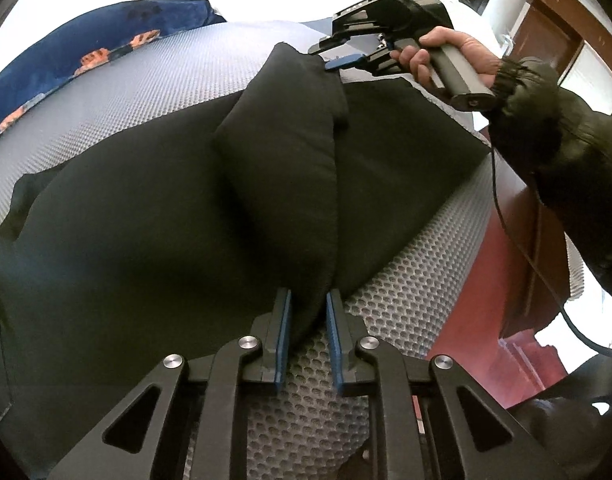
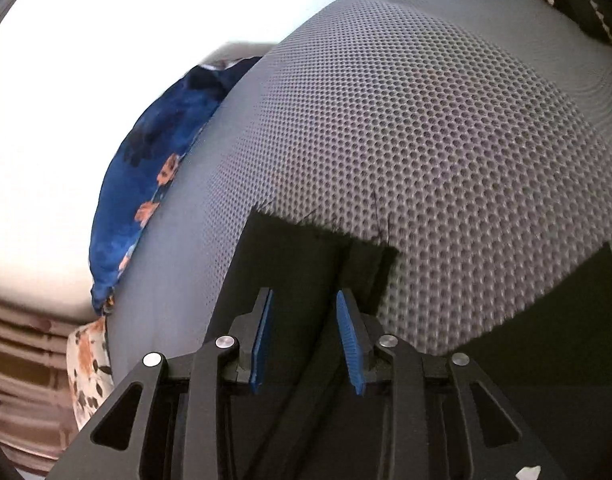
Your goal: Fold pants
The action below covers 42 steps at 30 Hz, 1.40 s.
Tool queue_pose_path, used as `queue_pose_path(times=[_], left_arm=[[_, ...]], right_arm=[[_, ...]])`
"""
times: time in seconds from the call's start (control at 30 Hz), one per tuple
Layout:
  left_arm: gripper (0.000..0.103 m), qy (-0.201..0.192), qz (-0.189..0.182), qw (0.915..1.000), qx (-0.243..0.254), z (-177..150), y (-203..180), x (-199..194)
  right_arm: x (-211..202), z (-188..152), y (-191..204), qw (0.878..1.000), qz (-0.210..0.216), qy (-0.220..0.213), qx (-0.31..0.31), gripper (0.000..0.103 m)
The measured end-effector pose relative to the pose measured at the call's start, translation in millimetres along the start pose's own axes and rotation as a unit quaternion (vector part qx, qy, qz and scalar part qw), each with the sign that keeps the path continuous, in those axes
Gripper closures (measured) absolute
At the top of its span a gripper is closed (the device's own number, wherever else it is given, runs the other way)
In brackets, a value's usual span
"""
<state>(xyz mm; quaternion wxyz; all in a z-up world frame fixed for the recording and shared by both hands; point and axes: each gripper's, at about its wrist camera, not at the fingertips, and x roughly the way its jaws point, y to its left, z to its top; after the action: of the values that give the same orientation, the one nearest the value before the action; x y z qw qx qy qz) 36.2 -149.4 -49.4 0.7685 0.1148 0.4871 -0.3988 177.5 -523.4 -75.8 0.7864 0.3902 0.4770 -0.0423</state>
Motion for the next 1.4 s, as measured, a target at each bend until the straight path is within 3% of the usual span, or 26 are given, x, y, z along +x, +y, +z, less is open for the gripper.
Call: queue_pose_path(times=[0.37,0.43,0.5,0.63,0.73,0.87,0.97,1.07,1.17,1.4], left_arm=[[0.085,-0.003,-0.018,0.9994,-0.03,-2.4,3.4,-1.7],[0.085,-0.003,-0.019,0.9992,-0.034,-2.2,4.1,-1.3],[0.086,-0.002,-0.021,0.9991,-0.038,-1.2,4.9,-0.8],[0.086,-0.002,-0.022,0.9989,-0.042,-0.5,7.6,-1.4],[0.087,-0.002,-0.022,0.9988,-0.043,0.6,7.2,-2.6],[0.088,-0.017,-0.02,0.9989,-0.038,2.7,5.2,-10.1],[0.088,-0.023,-0.022,0.9989,-0.034,3.5,4.2,-12.4],[0.088,-0.022,-0.023,0.9993,-0.022,3.0,2.5,-11.6],[0.088,-0.019,-0.019,0.9996,-0.005,4.2,-2.8,-9.2],[0.088,0.001,-0.029,0.9994,0.018,5.6,-5.1,-3.8]], right_arm=[[24.8,25.1,9.1,0.999,0.018,-0.025,0.014,0.077],[27.6,27.9,9.5,0.999,0.02,-0.023,0.016,0.082],[31.0,29.1,14.3,1.0,0.003,-0.013,0.008,0.095],[26.5,28.9,36.7,1.0,-0.007,-0.012,-0.006,0.097],[-0.3,29.3,67.4,0.999,0.009,-0.037,-0.029,0.098],[-70.7,21.3,106.4,0.992,0.043,-0.092,-0.073,0.098],[-121.7,0.4,111.1,0.986,0.033,-0.132,-0.093,0.098],[-163.7,-28.2,83.3,0.984,-0.003,-0.16,-0.08,0.099],[-183.1,-58.5,36.1,0.982,-0.064,-0.171,-0.046,0.099],[-157.5,-121.1,-103.9,0.978,-0.158,-0.1,0.089,0.099]])
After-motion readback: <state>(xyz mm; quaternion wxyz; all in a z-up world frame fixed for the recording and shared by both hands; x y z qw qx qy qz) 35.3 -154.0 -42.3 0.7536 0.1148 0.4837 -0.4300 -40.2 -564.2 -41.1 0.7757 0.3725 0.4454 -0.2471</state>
